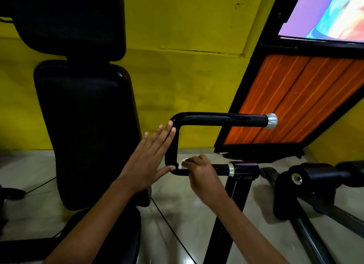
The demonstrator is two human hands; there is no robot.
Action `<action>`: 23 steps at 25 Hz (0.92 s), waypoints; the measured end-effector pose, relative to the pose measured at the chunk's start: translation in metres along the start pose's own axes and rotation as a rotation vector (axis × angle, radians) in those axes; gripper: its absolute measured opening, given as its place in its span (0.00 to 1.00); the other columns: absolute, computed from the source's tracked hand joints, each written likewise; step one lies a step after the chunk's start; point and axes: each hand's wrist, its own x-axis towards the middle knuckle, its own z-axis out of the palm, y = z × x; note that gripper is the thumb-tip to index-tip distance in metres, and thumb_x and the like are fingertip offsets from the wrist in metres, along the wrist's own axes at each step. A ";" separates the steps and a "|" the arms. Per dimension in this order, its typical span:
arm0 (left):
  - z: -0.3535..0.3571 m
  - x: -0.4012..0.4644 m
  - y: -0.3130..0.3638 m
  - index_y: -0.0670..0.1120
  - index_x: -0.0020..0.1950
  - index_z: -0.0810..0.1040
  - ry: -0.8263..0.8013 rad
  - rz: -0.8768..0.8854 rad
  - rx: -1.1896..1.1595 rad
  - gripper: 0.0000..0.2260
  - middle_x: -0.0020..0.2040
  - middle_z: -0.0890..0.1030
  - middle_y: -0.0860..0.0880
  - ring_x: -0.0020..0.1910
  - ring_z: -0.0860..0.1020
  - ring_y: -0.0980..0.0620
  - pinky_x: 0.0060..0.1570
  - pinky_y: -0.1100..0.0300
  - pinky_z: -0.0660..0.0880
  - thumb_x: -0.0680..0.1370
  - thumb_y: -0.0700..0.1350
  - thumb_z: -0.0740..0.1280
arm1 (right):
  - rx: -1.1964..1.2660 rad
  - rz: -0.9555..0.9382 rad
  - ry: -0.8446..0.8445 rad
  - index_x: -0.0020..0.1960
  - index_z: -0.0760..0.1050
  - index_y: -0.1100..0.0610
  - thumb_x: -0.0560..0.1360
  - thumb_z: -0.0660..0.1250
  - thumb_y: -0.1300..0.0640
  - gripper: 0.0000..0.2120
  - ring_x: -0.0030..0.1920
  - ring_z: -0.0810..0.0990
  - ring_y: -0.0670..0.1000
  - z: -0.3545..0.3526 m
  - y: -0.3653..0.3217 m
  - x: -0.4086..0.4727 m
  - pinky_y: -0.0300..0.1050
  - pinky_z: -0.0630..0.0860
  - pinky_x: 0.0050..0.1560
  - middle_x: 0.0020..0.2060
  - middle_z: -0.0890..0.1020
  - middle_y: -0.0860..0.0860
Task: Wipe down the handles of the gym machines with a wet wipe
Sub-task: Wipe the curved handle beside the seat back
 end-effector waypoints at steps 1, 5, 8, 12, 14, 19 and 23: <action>0.000 0.000 0.001 0.46 0.78 0.39 0.001 -0.001 -0.001 0.44 0.78 0.39 0.49 0.77 0.44 0.49 0.73 0.47 0.54 0.75 0.63 0.62 | -0.020 -0.016 -0.050 0.53 0.81 0.60 0.67 0.68 0.73 0.17 0.47 0.76 0.56 -0.004 0.008 0.005 0.47 0.76 0.45 0.47 0.83 0.55; 0.001 0.000 0.001 0.46 0.78 0.39 -0.001 -0.001 -0.014 0.44 0.78 0.39 0.49 0.77 0.44 0.49 0.73 0.46 0.54 0.75 0.62 0.62 | -0.174 -0.023 -0.263 0.55 0.78 0.57 0.74 0.63 0.66 0.13 0.54 0.73 0.57 -0.004 0.001 0.040 0.49 0.70 0.52 0.51 0.79 0.55; 0.000 -0.001 -0.001 0.47 0.78 0.39 -0.008 0.002 -0.017 0.43 0.78 0.39 0.50 0.77 0.44 0.49 0.73 0.46 0.54 0.75 0.62 0.62 | -0.106 -0.112 -0.288 0.55 0.79 0.57 0.73 0.62 0.68 0.14 0.54 0.74 0.56 -0.007 0.007 0.037 0.49 0.71 0.52 0.50 0.80 0.56; 0.002 0.000 -0.001 0.47 0.78 0.39 0.003 0.002 -0.007 0.43 0.78 0.40 0.49 0.77 0.43 0.49 0.73 0.47 0.53 0.75 0.63 0.61 | -0.029 -0.139 -0.258 0.55 0.81 0.55 0.70 0.66 0.70 0.18 0.52 0.78 0.54 -0.014 0.050 0.034 0.44 0.74 0.51 0.49 0.83 0.54; 0.002 0.000 -0.002 0.46 0.78 0.40 0.008 0.005 -0.019 0.43 0.78 0.40 0.49 0.77 0.45 0.48 0.73 0.46 0.54 0.75 0.62 0.63 | -0.066 -0.087 -0.302 0.56 0.80 0.55 0.70 0.65 0.69 0.17 0.53 0.77 0.55 -0.009 0.048 0.041 0.45 0.74 0.49 0.49 0.82 0.54; 0.002 0.000 -0.002 0.46 0.78 0.40 0.007 0.010 -0.020 0.43 0.78 0.40 0.49 0.77 0.44 0.49 0.73 0.46 0.53 0.74 0.62 0.62 | 0.059 -0.093 -0.272 0.58 0.80 0.58 0.70 0.65 0.72 0.19 0.54 0.79 0.54 -0.027 0.051 0.027 0.46 0.75 0.55 0.52 0.83 0.55; 0.003 0.000 -0.001 0.46 0.78 0.41 0.009 0.007 0.000 0.43 0.78 0.40 0.49 0.77 0.44 0.49 0.73 0.46 0.54 0.75 0.63 0.61 | -0.068 -0.028 -0.351 0.59 0.79 0.58 0.70 0.63 0.72 0.21 0.54 0.79 0.55 -0.028 0.069 0.030 0.46 0.76 0.55 0.53 0.82 0.56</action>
